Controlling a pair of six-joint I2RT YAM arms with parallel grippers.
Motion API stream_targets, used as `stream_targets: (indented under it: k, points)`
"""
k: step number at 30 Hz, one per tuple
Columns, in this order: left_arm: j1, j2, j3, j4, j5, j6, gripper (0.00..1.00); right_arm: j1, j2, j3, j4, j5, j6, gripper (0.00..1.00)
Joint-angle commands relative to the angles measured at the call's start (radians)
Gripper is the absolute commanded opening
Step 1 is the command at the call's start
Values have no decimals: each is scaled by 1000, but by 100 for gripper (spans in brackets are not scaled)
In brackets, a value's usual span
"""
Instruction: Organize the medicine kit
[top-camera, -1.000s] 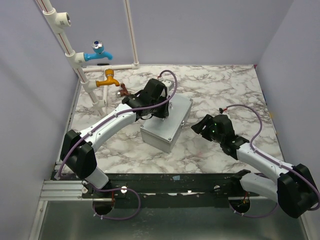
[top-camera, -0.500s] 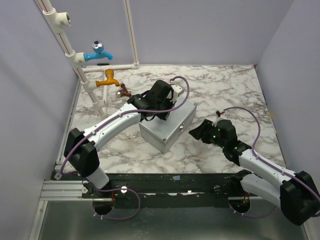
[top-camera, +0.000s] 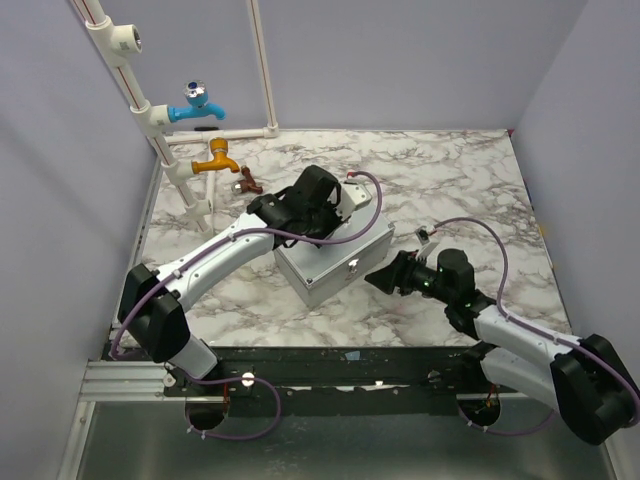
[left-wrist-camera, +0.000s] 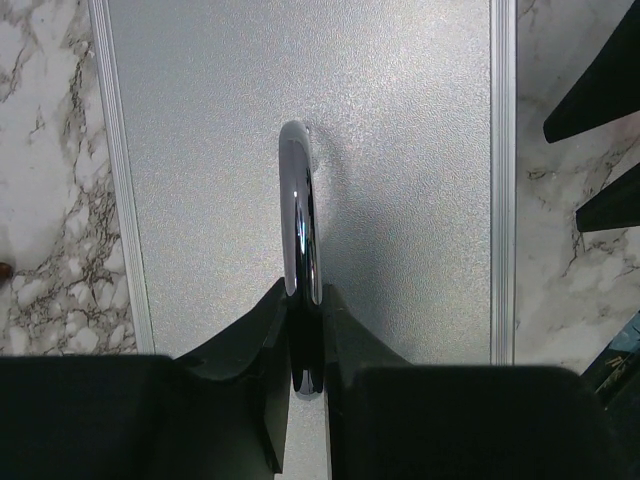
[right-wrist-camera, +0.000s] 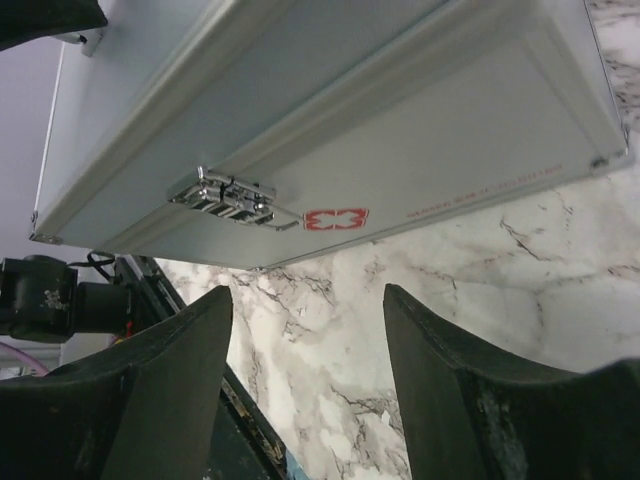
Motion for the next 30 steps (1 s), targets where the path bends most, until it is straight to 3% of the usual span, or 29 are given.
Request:
stream_targets:
  k: [1, 6, 8, 10, 16, 21, 22, 23, 30]
  points:
    - [-8, -35, -20, -49, 79, 87, 0, 1, 46, -24, 194, -70, -72, 67]
    - [-11, -41, -45, -36, 71, 92, 1, 2, 172, -56, 439, -118, -80, 77]
    - [-11, -47, -43, -36, 52, 89, 3, 8, 235, -94, 602, -146, -75, 86]
    - [-11, -42, -23, -56, 42, 83, 11, 21, 297, -108, 706, -165, -82, 100]
    - [-11, -59, -19, -38, 26, 75, 34, 51, 396, -90, 847, -151, -111, 100]
    - [-11, -127, -54, 26, 17, 54, 56, 55, 410, -42, 817, -171, -149, 100]
    - [-11, -138, -60, 40, 17, 50, 68, 55, 416, -32, 808, -177, -154, 100]
    - [-11, -154, -64, 52, 15, 40, 96, 54, 423, -28, 810, -180, -155, 100]
    - [-17, -252, -104, 132, -69, -111, 99, 56, 483, -21, 871, -207, -125, 100]
